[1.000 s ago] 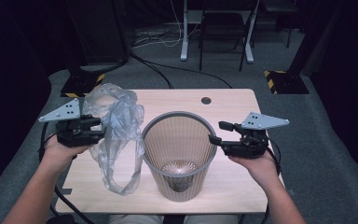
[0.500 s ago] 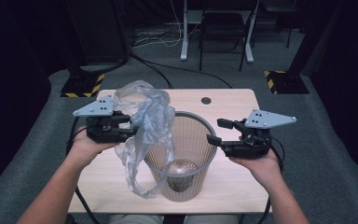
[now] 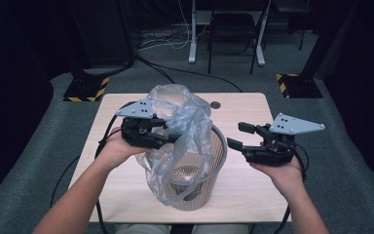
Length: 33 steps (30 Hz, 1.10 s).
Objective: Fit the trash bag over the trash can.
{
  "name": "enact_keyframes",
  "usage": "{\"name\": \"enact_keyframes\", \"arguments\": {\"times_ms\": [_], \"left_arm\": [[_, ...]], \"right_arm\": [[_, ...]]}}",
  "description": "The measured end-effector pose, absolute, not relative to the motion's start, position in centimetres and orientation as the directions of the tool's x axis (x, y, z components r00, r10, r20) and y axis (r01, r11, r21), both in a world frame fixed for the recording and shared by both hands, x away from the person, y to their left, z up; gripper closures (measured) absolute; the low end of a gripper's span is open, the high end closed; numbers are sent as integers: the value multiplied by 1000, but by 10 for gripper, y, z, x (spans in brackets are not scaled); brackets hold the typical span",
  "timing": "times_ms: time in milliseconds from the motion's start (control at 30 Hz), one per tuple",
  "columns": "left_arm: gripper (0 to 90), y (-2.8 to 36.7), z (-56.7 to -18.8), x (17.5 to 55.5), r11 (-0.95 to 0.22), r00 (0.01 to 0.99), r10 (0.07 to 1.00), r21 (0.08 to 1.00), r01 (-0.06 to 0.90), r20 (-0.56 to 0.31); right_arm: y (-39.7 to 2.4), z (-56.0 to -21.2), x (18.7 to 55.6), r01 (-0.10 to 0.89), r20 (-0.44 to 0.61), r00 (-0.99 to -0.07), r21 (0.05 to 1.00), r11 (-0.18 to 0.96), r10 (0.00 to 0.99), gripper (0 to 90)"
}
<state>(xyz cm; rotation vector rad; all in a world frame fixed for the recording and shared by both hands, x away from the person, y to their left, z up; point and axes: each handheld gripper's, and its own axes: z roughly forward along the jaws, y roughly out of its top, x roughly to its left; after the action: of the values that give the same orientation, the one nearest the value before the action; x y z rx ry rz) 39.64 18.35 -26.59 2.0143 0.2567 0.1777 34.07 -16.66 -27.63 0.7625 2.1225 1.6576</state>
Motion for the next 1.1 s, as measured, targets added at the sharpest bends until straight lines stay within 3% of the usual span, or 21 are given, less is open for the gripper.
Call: {"name": "enact_keyframes", "arguments": {"times_ms": [100,233,633,900,1033,1067,1100], "left_arm": [[417,182,-267,398,-421,961,278,900,108,14],[360,183,-264,399,-407,956,292,906,115,9],[363,184,-265,397,-422,954,300,900,110,23],[365,183,-267,397,-430,953,303,896,110,28],[365,186,-267,397,-426,951,307,898,108,31],[365,187,-266,397,-418,950,310,902,109,29],[365,188,-266,397,-417,950,311,903,108,30]], "right_arm": [[-170,-275,339,202,64,-798,965,167,599,354],[-172,-273,338,202,65,-799,965,165,597,353],[-170,-264,335,200,100,-815,973,116,570,350],[-154,-265,335,207,93,-841,966,158,533,348],[-147,-277,343,238,93,-830,951,197,549,444],[-147,-281,346,247,98,-828,948,202,552,527],[-147,-283,347,248,99,-827,947,201,554,541]]}}
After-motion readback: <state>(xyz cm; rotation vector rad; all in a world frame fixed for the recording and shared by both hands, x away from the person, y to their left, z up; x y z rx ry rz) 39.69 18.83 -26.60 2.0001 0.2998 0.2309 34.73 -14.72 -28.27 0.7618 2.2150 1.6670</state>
